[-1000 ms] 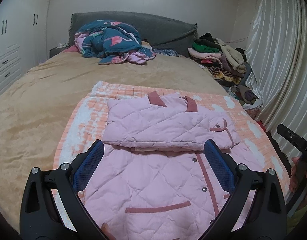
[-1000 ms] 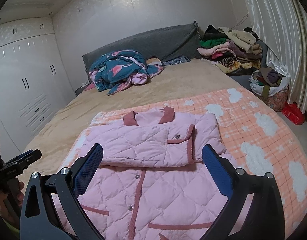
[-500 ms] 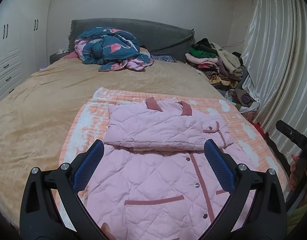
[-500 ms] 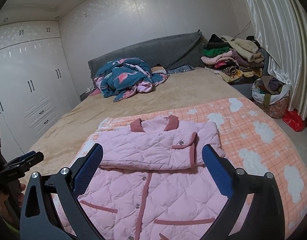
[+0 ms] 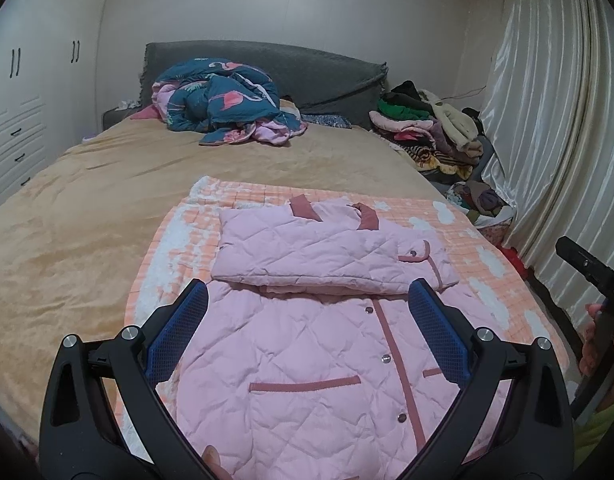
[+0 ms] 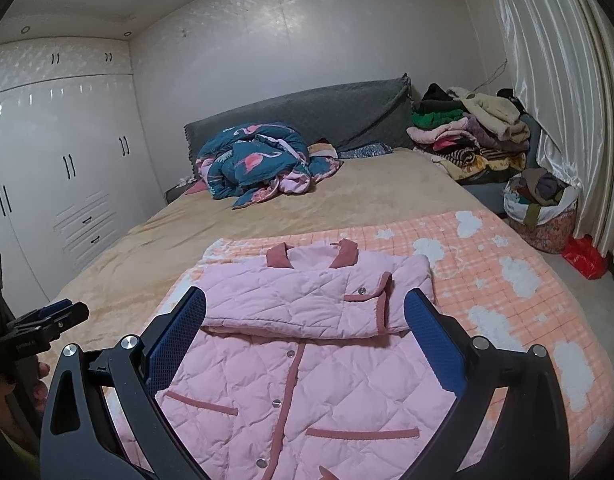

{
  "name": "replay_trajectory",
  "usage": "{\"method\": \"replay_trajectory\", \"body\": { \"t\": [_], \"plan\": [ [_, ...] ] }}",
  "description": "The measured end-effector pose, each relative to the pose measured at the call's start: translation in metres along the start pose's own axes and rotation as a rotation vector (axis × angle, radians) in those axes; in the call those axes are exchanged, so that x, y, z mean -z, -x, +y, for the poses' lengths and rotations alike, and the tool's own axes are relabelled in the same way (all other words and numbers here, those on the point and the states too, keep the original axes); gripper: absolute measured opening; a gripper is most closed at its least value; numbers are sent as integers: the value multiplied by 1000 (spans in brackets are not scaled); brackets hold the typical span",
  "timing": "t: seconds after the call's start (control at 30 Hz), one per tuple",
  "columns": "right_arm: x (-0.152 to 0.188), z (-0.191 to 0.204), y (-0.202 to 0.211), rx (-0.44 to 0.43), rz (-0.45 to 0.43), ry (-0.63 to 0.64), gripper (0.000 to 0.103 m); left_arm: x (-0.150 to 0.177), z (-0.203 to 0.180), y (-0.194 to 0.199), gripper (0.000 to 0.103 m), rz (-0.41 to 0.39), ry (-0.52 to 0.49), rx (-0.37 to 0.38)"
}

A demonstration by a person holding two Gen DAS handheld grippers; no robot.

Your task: Fold large clothes

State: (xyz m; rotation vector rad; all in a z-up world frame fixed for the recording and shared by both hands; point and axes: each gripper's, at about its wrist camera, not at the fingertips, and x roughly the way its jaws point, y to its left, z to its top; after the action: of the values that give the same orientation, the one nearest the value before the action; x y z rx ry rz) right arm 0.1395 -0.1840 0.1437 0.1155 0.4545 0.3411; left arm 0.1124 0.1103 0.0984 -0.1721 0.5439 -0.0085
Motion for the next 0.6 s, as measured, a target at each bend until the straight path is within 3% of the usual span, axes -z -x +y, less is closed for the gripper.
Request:
{"method": "replay_trajectory", "body": {
  "t": [0.6],
  "plan": [
    [25, -9, 36, 14, 7, 45, 99, 22, -2, 25, 94, -5, 18, -26]
  ]
}}
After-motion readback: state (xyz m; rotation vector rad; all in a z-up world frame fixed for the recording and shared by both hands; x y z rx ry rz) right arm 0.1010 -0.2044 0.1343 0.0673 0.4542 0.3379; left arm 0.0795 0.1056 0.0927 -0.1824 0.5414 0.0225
